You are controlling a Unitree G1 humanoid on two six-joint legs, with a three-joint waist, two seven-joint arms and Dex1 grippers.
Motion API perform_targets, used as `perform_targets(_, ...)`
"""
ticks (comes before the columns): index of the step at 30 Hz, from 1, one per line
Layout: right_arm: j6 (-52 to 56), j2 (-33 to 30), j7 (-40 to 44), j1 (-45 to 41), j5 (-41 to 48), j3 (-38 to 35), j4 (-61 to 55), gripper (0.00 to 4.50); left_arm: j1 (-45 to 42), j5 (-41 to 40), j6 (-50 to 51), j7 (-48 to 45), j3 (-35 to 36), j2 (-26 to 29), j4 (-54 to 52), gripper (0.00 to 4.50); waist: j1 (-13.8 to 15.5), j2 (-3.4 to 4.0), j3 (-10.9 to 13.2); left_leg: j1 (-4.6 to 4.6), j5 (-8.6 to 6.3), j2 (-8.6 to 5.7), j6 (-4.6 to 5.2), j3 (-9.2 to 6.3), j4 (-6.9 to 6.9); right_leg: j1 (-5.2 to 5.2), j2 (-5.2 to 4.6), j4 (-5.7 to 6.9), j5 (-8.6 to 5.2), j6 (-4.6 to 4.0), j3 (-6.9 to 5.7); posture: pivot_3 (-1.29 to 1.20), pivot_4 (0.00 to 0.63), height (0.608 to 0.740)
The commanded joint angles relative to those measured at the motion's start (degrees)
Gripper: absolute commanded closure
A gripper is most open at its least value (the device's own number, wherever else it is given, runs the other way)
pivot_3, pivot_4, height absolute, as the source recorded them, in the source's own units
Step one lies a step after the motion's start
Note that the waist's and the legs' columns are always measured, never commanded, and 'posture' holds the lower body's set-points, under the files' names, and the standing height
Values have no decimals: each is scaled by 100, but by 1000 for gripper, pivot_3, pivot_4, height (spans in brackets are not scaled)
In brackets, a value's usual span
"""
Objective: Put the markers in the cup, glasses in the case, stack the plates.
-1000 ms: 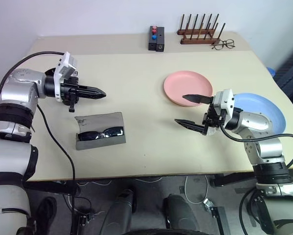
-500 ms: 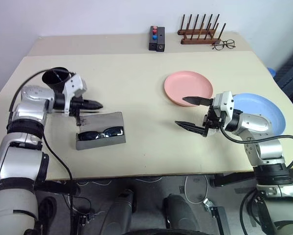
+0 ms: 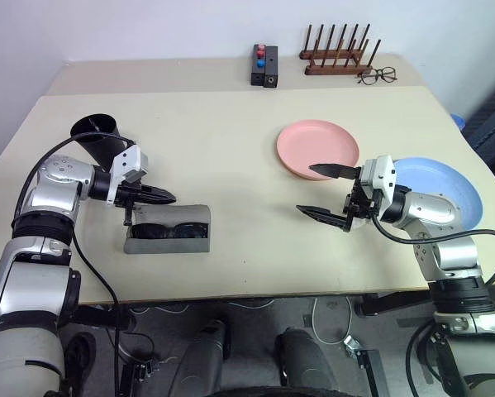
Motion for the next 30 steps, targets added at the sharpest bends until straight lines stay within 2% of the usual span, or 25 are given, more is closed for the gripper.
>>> perform_targets(1, -122, 0, 18, -19, 29, -69, -38, 0, 300, -112, 218, -215, 104, 114, -533, 4473, 1, 1, -1, 0, 0, 0, 0, 0, -1, 0, 0, 0, 0, 0, 0, 0, 150, 740)
perform_targets(16, -193, 20, 23, 6, 9, -38, 7, 0, 1344, -1144, 1149, -224, -180, 883, -2547, 4473, 5, 2, -1, 0, 0, 3, -1, 0, -2, -4, -1, 0, 0, -2, 5, 0, 150, 740)
perform_targets(26, -243, 59, 3, -28, -20, -12, 54, 0, 1868, -1284, 1027, -224, -482, 1278, -2763, 4473, 10, 3, -1, 2, -1, 2, -1, 2, -3, -19, -11, -3, -1, -3, 6, 0, 150, 740)
perform_targets(30, -249, 65, -12, -31, -23, -4, 59, 0, 2101, -1145, 898, -223, -305, 1116, -2743, 4473, 9, 21, -12, 6, -1, 2, -1, 4, -9, -21, -19, -6, -1, -4, 8, 0, 150, 740)
